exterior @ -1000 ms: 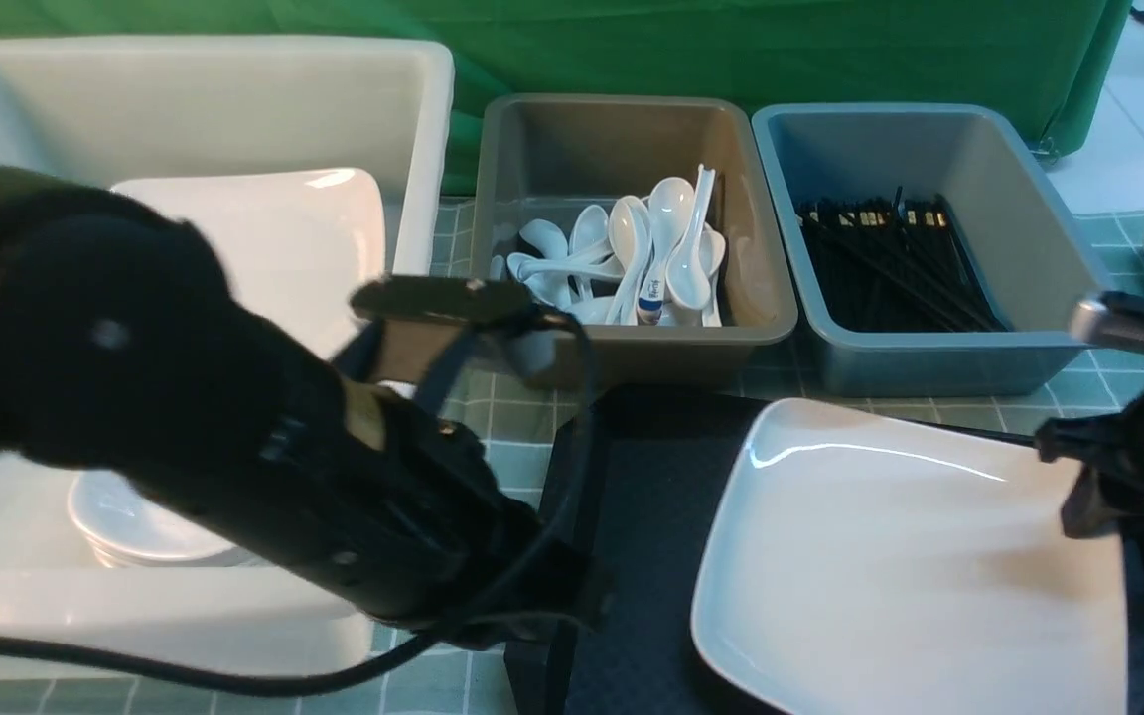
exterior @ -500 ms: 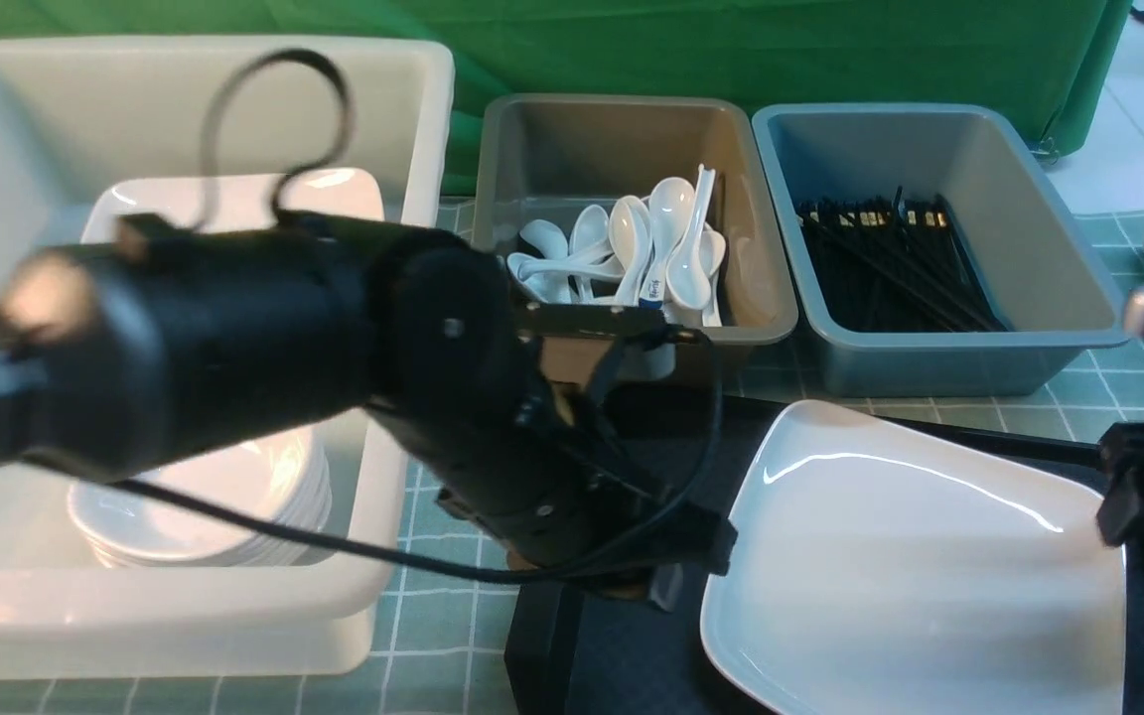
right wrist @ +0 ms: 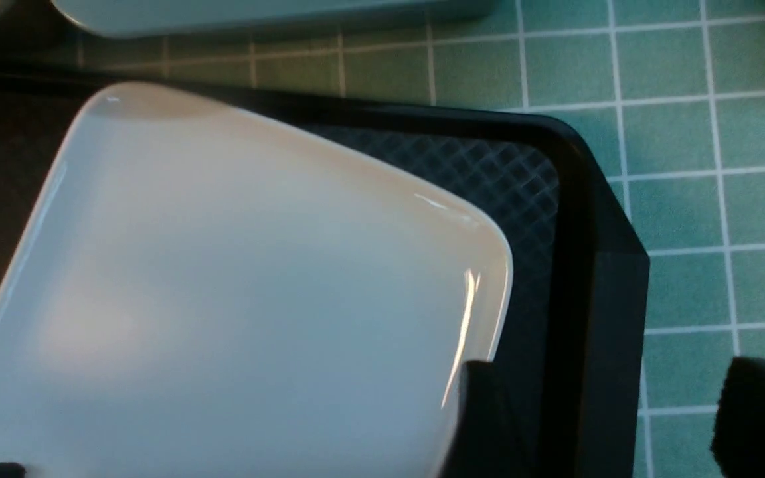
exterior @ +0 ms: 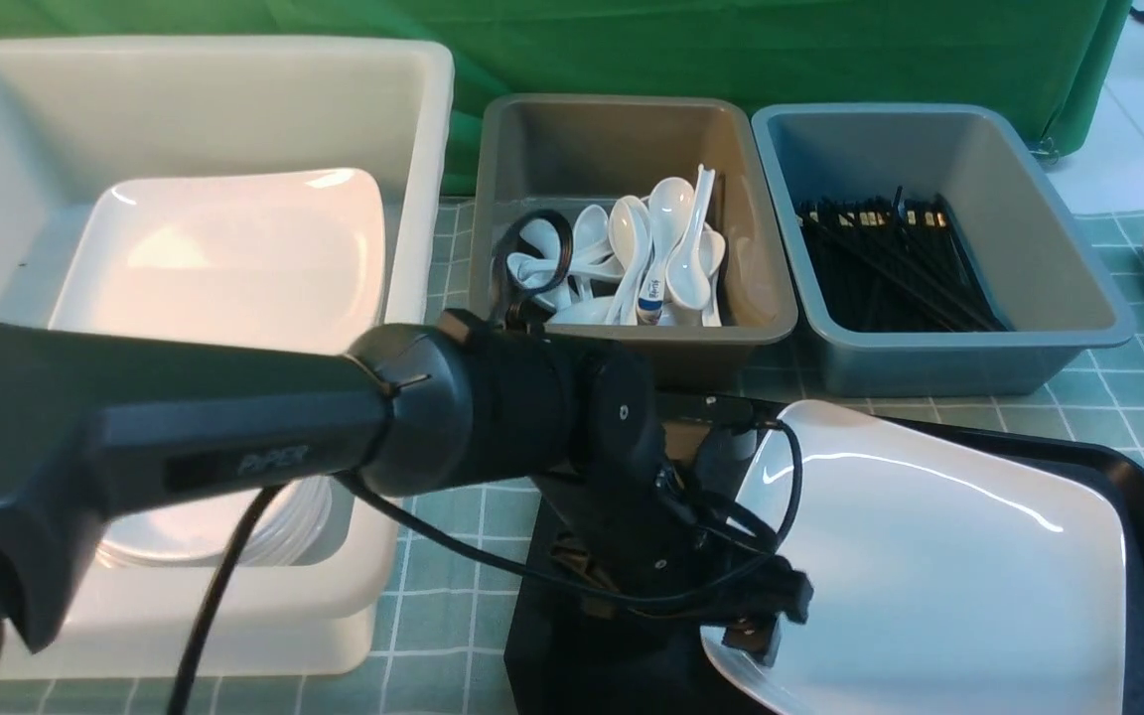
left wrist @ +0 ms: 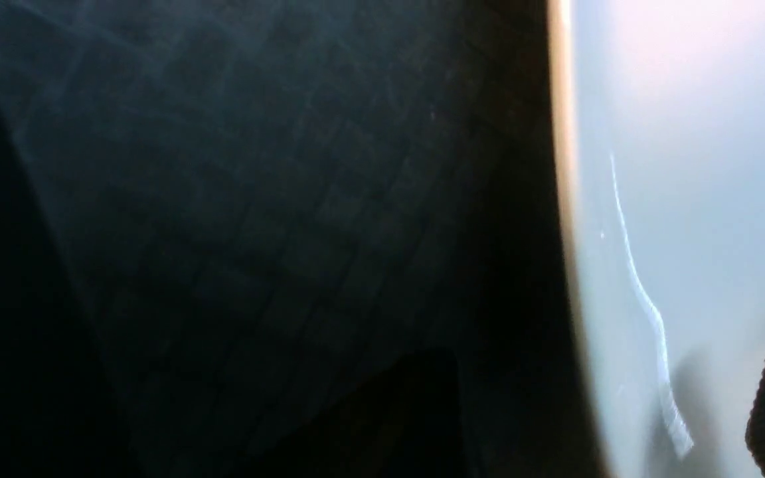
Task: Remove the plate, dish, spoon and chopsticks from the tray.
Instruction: Use the left arm to grab a plate from the dinner plate, then use the left arm to put the plate into the large storage box on the left
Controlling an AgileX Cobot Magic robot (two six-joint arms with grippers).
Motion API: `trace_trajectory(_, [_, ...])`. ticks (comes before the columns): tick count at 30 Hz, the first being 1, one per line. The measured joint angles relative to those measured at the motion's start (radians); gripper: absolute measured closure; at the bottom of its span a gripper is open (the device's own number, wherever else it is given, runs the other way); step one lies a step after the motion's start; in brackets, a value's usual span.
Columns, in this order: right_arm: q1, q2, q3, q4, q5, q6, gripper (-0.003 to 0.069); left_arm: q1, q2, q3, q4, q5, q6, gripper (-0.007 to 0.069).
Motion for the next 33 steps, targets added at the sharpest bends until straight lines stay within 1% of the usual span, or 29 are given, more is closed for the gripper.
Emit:
trace_trajectory(1, [0.000,-0.004,0.000,0.000,0.000,0.000,0.0188,0.000,0.012,-0.005,-0.026,-0.022,0.000,0.0097])
trace_trajectory(4, [0.000,-0.004,0.000,0.000,0.000,0.000,0.0188,0.000,0.022,-0.008,-0.051,-0.036,0.000,0.0171])
trace_trajectory(7, [0.000,-0.004,0.000,0.000,0.000,0.000,0.0188,0.001,0.032,-0.009,-0.082,-0.037,0.000,0.0293])
trace_trajectory(8, [0.000,-0.004,0.000,0.000,0.000,0.000,0.0188,0.001,0.034,-0.009,-0.086,-0.037,0.000,0.0312])
trace_trajectory(9, [0.000,-0.004,0.000,0.000,0.000,0.000,0.0188,0.001,0.040,-0.009,-0.095,-0.037,0.000,0.0376])
trace_trajectory(11, [0.000,-0.004,0.000,0.000,0.000,0.000,0.0188,0.002,0.043,-0.009,-0.118,-0.041,-0.013,0.0477])
trace_trajectory(12, [0.000,-0.004,0.000,0.000,0.000,-0.001,0.0188,0.003,0.048,-0.011,-0.142,-0.045,-0.020,0.0508])
trace_trajectory(14, [0.000,-0.004,0.000,0.000,0.000,-0.001,0.0188,0.002,0.048,-0.011,-0.151,-0.041,-0.016,0.0520])
trace_trajectory(20, [0.000,-0.004,0.000,0.000,0.000,-0.001,0.0188,0.002,0.030,-0.011,-0.136,-0.009,0.012,0.0519])
trace_trajectory(24, [0.000,-0.005,0.000,0.000,0.000,-0.001,0.0188,0.014,-0.056,-0.010,-0.096,0.010,0.033,0.0567])
trace_trajectory(25, [0.000,-0.005,0.000,0.000,0.000,-0.001,0.0188,0.014,-0.056,-0.010,-0.096,0.010,0.033,0.0567])
trace_trajectory(27, [0.000,-0.005,0.000,0.000,-0.004,-0.001,0.0188,0.036,-0.116,-0.009,-0.076,0.032,0.039,0.0589])
trace_trajectory(33, [0.000,-0.005,0.000,0.000,-0.008,-0.001,0.0188,0.096,-0.211,-0.009,-0.064,0.098,0.061,0.0605])
